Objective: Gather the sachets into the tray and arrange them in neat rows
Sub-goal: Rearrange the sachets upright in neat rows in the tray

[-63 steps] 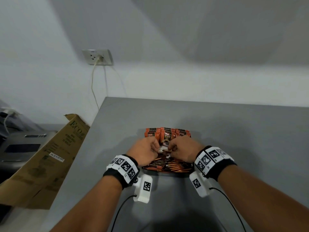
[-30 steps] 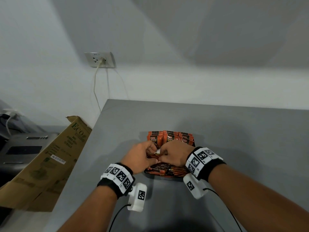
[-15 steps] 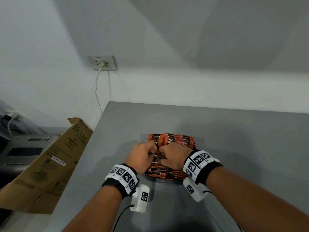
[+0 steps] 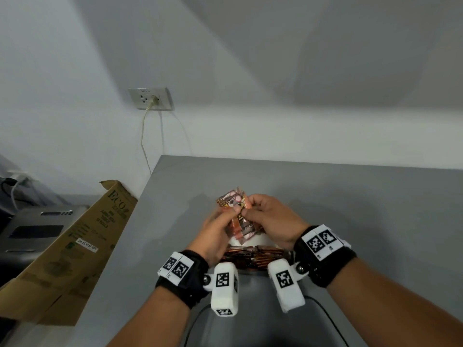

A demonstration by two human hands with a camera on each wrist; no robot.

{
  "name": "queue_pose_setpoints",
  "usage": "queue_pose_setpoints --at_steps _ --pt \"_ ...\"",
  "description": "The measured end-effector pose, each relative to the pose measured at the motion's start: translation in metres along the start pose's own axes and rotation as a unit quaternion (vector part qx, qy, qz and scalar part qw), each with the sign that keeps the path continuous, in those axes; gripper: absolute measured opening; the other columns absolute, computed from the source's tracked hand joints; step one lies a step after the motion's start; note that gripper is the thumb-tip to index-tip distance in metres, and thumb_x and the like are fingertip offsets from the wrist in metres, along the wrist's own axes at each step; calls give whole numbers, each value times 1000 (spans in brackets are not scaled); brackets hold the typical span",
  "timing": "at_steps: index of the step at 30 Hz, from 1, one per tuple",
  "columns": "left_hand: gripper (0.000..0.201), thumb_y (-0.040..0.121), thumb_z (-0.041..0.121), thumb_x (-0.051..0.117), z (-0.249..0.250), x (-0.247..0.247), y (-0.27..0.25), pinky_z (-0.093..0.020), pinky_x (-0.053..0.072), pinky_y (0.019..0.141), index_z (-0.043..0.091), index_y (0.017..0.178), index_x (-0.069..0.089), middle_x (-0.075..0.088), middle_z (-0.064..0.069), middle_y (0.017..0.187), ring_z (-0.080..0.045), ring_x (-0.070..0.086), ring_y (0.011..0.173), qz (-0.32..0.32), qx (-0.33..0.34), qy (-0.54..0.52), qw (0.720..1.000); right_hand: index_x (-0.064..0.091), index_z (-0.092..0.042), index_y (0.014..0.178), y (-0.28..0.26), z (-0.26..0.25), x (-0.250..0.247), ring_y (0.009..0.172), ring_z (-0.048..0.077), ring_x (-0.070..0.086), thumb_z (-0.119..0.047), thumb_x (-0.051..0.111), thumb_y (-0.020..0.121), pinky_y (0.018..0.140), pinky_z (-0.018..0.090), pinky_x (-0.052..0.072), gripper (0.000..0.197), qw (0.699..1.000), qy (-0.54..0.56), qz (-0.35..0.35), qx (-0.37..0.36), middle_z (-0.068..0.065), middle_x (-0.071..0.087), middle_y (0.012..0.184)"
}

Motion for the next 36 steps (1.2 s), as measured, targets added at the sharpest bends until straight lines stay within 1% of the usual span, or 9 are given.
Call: queue_pose_setpoints --at_steps 3,5,8,11,19,23,26,30,36 --pt "34 85 22 60 2 20 0 -37 57 63 -2 106 70 68 -23 97 -31 68 74 -37 -68 -63 995 68 -8 102 -9 -1 11 86 35 70 -7 65 94 93 59 51 8 997 73 18 22 12 75 95" --pt "37 83 18 56 5 20 6 -37 59 62 -5 110 67 70 -24 98 -31 70 75 -13 -76 -68 995 67 -14 107 -16 -11 4 91 27 72 -20 75 88 92 53 56 22 997 -43 61 -8 6 74 102" --pt "28 91 8 48 12 21 7 -35 61 68 -7 105 67 73 -22 92 -29 73 77 -3 -69 -45 997 47 -30 140 -28 -30 -4 124 8 47 -47 87 66 105 27 39 86 934 -341 51 -89 -10 45 138" --pt "15 80 1 57 17 27 4 -32 56 58 2 93 64 65 -18 77 -26 67 64 -31 -59 -29 997 22 -25 155 -25 -33 -1 143 13 25 -56 91 54 119 34 23 126 866 -470 -39 -165 -7 27 157" --pt "24 63 2 56 13 32 0 -31 52 60 6 86 61 61 -14 76 -23 63 66 -43 -47 -56 996 46 -28 141 -22 -30 0 117 13 46 -21 85 65 103 34 43 86 872 -452 -28 -188 -7 48 127" --pt "48 62 -3 66 12 26 3 -42 57 78 5 108 64 70 -23 97 -33 70 85 -21 -8 -22 1000 38 -28 149 -26 -30 -8 125 6 48 -36 90 67 107 30 44 98 954 -282 -15 -101 -9 46 139" --pt "67 61 -3 75 11 22 4 -57 49 97 11 125 61 67 -31 114 -42 66 99 -26 -3 -11 1000 48 -30 142 -26 -22 -18 109 13 63 -34 86 75 91 36 58 77 987 -138 57 -58 -7 57 123" --pt "50 68 -7 78 6 23 8 -59 49 97 12 113 66 72 -23 103 -40 67 96 19 18 -2 1000 70 -16 107 -28 -8 -15 84 20 70 -7 86 74 83 51 60 39 993 -38 86 -67 7 73 96" --pt "43 71 -5 77 4 28 6 -50 57 84 11 109 65 74 -17 97 -35 69 90 33 28 15 999 67 -7 85 -26 -3 -9 74 34 71 4 77 76 69 48 62 18 986 -21 146 -82 17 72 84"
Point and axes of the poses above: each hand's wrist, its own y-axis towards the middle knuckle, its own x-axis out of the palm, z = x × y, the point moved 1 cm from there along y, towards the middle knuckle
